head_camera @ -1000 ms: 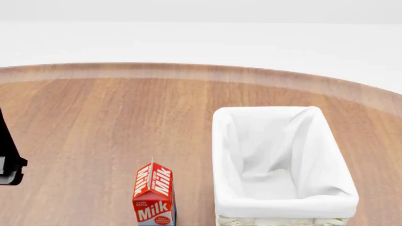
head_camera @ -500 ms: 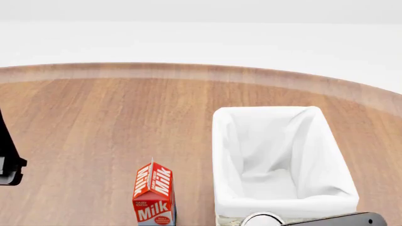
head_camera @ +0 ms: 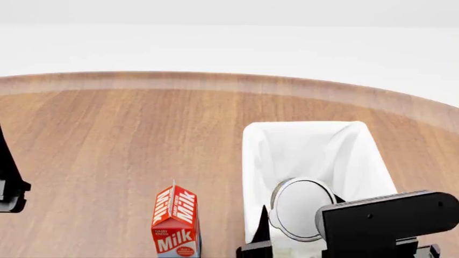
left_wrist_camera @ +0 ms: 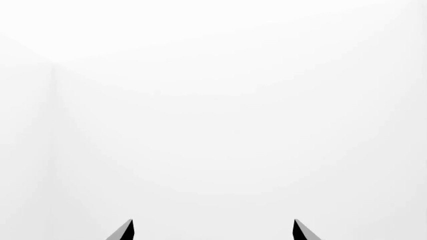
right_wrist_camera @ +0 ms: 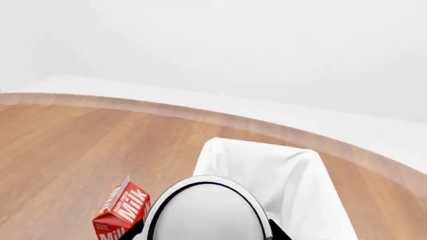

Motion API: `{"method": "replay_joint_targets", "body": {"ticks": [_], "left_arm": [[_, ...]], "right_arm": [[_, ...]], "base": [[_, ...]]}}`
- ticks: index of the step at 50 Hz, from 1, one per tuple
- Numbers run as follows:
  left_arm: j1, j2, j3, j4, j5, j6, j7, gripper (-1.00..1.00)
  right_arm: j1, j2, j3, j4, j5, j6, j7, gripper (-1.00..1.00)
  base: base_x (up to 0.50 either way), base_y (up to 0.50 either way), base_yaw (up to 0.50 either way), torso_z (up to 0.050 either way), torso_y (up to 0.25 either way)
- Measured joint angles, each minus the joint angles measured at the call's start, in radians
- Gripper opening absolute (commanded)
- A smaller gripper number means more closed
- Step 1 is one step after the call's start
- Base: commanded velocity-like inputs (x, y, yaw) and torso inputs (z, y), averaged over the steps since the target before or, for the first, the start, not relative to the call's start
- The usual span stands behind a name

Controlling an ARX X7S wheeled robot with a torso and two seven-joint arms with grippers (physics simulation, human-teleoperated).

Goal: Pick up the alphabet soup and the tomato sauce, and put them in the basket.

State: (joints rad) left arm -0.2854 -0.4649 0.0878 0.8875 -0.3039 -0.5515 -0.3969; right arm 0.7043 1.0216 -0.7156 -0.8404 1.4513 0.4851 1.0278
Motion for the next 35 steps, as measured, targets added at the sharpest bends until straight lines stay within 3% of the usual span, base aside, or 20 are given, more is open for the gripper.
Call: {"method": "replay_joint_targets", "body": {"ticks": [35], "left_arm": [[-0.008, -0.010, -0.002, -0.002, -0.014, -0.002, -0.007, 1.00]], "right_arm": [[0.298, -0.271, -0.009, 0.589, -0.032, 0.088, -0.267, -1.00]], "base": [[0.00, 0.00, 0.00, 0.000, 0.001]]}}
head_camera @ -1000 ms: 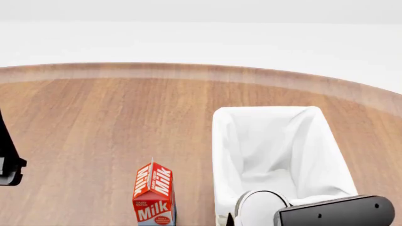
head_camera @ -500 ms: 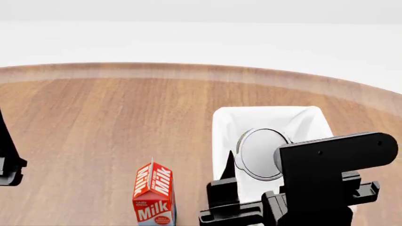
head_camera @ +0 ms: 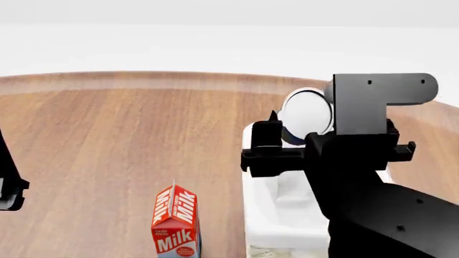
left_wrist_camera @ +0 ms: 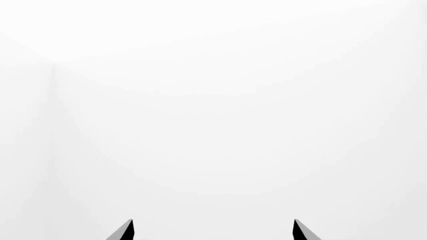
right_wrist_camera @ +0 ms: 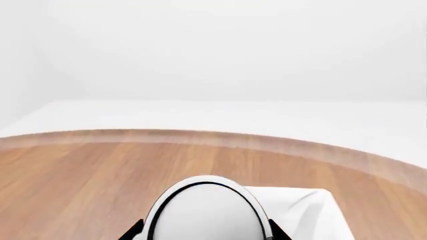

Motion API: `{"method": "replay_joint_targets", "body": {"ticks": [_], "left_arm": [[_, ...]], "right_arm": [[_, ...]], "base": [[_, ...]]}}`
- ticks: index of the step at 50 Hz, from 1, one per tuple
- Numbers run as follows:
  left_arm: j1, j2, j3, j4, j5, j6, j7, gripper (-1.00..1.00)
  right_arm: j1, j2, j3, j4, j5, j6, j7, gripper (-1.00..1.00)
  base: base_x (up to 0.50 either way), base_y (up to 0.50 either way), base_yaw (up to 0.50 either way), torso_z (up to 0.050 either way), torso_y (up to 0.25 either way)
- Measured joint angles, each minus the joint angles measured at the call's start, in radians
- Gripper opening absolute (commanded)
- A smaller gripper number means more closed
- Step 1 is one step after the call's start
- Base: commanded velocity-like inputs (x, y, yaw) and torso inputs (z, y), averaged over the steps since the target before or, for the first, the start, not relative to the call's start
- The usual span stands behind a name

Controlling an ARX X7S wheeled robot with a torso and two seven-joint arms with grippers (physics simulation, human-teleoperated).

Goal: Pick up the alphabet soup and the tomato sauce, and put them in the basket.

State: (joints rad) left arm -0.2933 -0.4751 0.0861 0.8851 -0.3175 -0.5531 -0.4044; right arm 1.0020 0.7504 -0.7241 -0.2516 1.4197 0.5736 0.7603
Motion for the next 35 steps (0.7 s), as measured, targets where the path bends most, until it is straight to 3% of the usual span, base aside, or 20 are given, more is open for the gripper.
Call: {"method": "replay_joint_targets", "body": {"ticks": [35], "left_arm": [[-0.015, -0.006, 0.007, 0.008, -0.013, -0.005, -0.010, 1.00]], "right_arm": [[0.245, -0.317, -0.128, 0.843, -0.278, -0.106, -0.371, -1.00]], "base": [[0.00, 0.00, 0.00, 0.000, 0.001]]}}
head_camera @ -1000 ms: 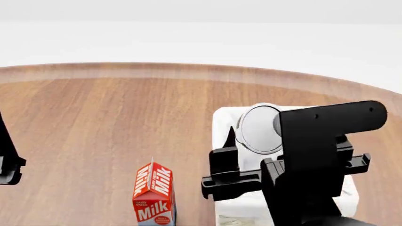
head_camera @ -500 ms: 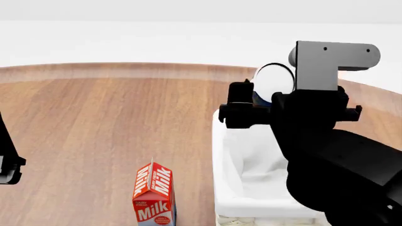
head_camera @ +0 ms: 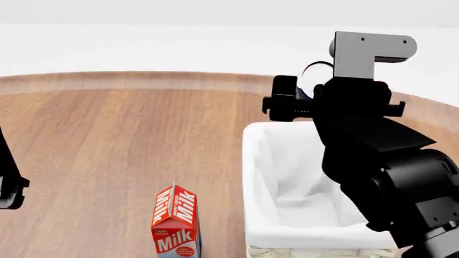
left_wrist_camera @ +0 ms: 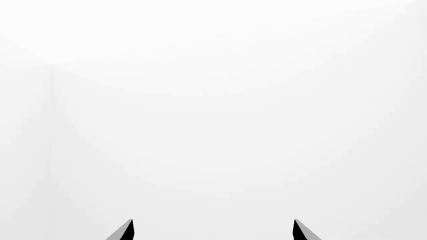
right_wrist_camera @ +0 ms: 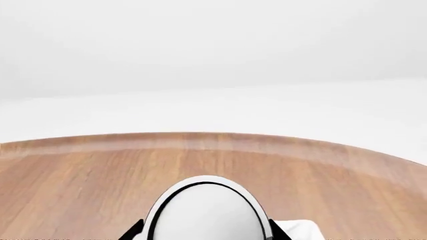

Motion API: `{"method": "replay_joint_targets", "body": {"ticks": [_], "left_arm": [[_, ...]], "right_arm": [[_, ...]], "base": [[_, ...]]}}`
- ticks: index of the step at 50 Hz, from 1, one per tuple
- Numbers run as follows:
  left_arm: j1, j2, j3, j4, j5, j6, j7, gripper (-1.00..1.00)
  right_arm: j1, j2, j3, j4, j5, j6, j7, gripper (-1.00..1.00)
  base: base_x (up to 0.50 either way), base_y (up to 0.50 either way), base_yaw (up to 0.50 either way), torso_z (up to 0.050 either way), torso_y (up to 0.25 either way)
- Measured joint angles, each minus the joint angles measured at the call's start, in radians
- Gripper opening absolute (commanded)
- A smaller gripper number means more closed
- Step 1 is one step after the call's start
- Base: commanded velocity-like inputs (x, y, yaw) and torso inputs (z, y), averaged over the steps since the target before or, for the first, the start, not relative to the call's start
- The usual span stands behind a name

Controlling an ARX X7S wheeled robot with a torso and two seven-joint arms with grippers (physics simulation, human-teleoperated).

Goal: Pick up the alphabet soup and the tomato sauce, and put them in the basket.

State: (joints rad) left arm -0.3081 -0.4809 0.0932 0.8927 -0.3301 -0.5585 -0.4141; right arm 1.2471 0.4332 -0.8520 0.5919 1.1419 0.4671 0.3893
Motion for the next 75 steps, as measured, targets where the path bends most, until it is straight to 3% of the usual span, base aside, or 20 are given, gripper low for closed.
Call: {"method": "replay_joint_targets", "body": {"ticks": [20, 36, 53, 75], "left_arm": [[0.004, -0.005, 0.003, -0.002, -0.003, 0.012, -0.001, 1.00], [0.013, -0.010, 0.003, -0.007, -0.004, 0.026, -0.002, 1.00], [0.015, -0.016, 0.004, -0.006, -0.008, 0.027, -0.005, 1.00], [0.017, -0.022, 0.008, -0.004, -0.011, 0.029, -0.012, 1.00]], "right_arm": [[0.015, -0.158, -0.041, 0.412, -0.101, -0.163, -0.177, -1.00], [0.016, -0.240, -0.046, 0.624, -0.136, -0.252, -0.270, -1.00], [0.002, -0.275, -0.010, 0.708, -0.171, -0.218, -0.295, -1.00], [-0.039, -0.287, 0.146, 0.717, -0.315, -0.138, -0.296, -1.00]], "base": [[0.00, 0.00, 0.00, 0.000, 0.001], [0.00, 0.00, 0.00, 0.001, 0.001], [0.00, 0.00, 0.00, 0.000, 0.001], [0.00, 0.00, 0.00, 0.000, 0.001]]}}
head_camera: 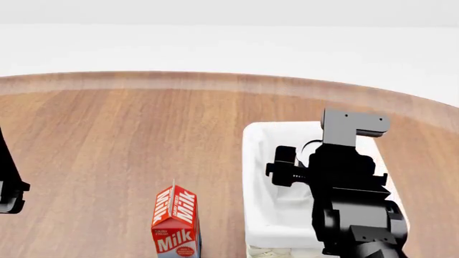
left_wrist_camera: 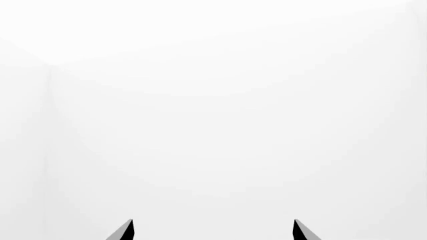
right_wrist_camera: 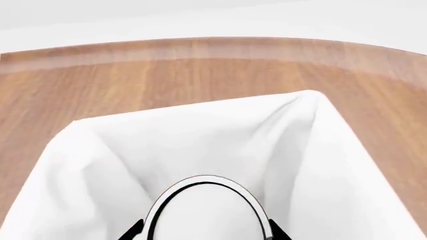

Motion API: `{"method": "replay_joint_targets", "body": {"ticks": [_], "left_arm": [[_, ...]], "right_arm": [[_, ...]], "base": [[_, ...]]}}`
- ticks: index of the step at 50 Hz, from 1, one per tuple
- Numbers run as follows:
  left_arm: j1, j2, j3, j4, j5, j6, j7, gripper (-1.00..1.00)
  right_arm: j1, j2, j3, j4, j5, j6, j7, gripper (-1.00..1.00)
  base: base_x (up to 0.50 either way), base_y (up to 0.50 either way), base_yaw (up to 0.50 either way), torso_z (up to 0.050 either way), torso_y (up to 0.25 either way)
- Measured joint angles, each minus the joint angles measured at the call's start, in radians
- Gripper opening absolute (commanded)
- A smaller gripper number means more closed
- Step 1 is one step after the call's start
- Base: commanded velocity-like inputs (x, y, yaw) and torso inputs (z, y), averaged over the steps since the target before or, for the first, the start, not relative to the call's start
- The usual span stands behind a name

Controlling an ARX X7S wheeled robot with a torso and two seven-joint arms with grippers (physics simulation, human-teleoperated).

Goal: Pick up the alphabet soup and the tomato sauce, and put them in the basket.

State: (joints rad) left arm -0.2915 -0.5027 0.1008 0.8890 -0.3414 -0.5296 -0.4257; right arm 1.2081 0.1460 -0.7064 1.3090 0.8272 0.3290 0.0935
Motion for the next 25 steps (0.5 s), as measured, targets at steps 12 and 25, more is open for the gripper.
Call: {"method": "replay_joint_targets", "body": {"ticks": [12, 25], "left_arm": [[-0.001, -0.002, 0.004, 0.001, -0.001, -0.001, -0.004, 1.00], [-0.006, -0.006, 0.005, 0.003, -0.007, -0.005, -0.007, 1.00]], "right_arm": [[-0.028, -0.003, 0.127, 0.000, -0.129, 0.052, 0.006, -1.00], [-0.039, -0.014, 0.269, 0.000, -0.280, 0.079, -0.012, -1.00]], "base": [[0.00, 0.00, 0.00, 0.000, 0.000], [0.00, 0.00, 0.00, 0.000, 0.001]]}}
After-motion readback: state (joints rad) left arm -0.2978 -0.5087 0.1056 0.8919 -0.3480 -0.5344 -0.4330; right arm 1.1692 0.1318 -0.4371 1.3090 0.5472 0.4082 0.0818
